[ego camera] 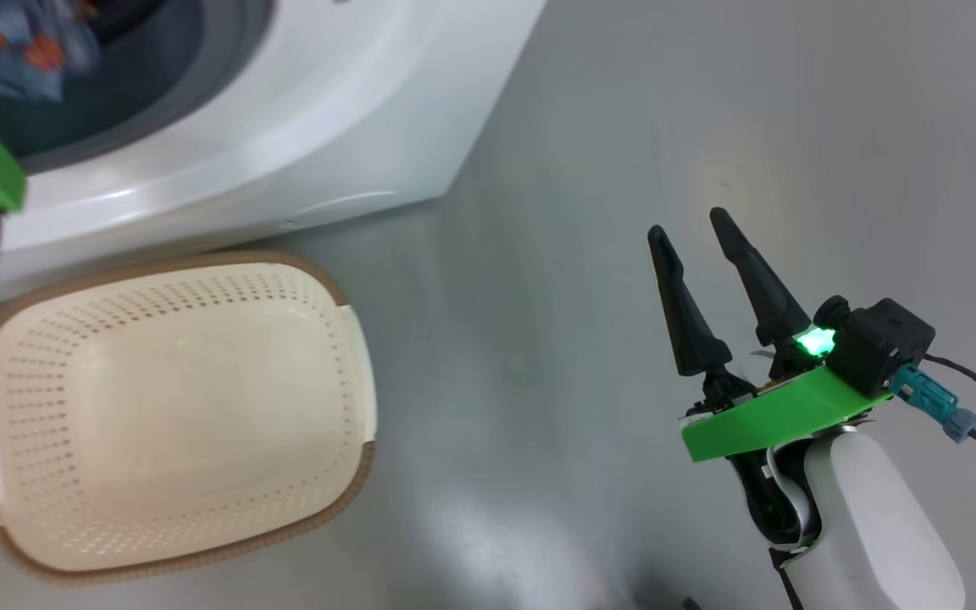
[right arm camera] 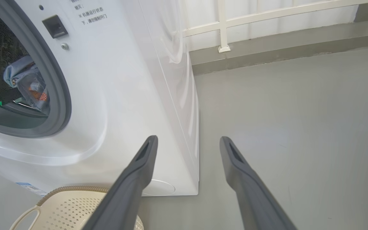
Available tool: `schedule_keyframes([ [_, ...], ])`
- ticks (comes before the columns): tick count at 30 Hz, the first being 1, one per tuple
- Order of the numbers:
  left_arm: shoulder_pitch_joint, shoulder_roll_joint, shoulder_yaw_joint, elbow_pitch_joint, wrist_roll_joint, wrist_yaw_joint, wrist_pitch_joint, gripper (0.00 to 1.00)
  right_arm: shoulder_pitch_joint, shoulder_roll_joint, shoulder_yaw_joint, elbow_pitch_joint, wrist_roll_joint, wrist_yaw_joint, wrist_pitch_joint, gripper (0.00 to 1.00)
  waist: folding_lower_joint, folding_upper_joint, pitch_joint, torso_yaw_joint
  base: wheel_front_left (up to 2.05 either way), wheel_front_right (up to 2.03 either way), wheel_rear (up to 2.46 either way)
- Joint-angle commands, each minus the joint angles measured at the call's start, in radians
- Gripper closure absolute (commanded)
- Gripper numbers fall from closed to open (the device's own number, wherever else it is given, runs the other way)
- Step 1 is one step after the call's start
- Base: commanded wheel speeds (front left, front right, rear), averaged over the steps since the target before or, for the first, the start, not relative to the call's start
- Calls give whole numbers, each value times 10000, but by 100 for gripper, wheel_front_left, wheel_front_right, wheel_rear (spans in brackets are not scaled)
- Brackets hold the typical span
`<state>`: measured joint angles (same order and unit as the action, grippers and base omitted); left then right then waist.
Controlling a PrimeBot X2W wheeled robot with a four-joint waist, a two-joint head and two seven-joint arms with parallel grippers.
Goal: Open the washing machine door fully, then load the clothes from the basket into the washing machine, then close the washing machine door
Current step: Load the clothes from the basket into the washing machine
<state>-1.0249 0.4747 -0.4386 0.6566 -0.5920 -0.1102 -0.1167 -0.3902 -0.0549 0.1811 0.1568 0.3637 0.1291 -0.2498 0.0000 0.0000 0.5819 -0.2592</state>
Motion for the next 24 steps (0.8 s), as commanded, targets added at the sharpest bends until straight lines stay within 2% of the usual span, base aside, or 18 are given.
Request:
schedule_keyframes([
  [1, -604, 468, 170, 75, 207, 11, 58, 100, 57, 47, 219, -295, 83, 16, -120, 0, 0, 0, 299, -327, 0, 0, 0],
  [8, -2602, 770, 18, 1635, 610, -62, 78, 100, 28, 47, 430, -480, 315, 16, -120, 0, 0, 0, 772, -988, 0, 0, 0],
  [13, -3486, 561, 140, 2819, 511, 313, 503, 100, 50, 47, 575, -479, 429, 16, -120, 0, 0, 0, 774, -1277, 0, 0, 0],
  [14, -3774, 482, 147, 3323, 448, 339, 778, 3, 53, 47, 612, -485, 455, 16, -120, 0, 0, 0, 738, -1385, 0, 0, 0],
  [15, -3876, 410, 136, 3535, 418, 348, 909, 0, 61, 47, 602, -490, 453, 16, -120, 0, 0, 0, 710, -1412, 0, 0, 0],
  [18, -4109, 242, 63, 4031, 380, 344, 1233, 0, 103, 47, 566, -493, 429, 16, -120, 0, 0, 0, 642, -1443, 0, 0, 0],
  [24, -4043, -36, -40, 4634, 270, 154, 961, 0, 184, 47, 529, -404, 366, 16, -120, 0, 0, 0, 359, -1311, 0, 0, 0],
])
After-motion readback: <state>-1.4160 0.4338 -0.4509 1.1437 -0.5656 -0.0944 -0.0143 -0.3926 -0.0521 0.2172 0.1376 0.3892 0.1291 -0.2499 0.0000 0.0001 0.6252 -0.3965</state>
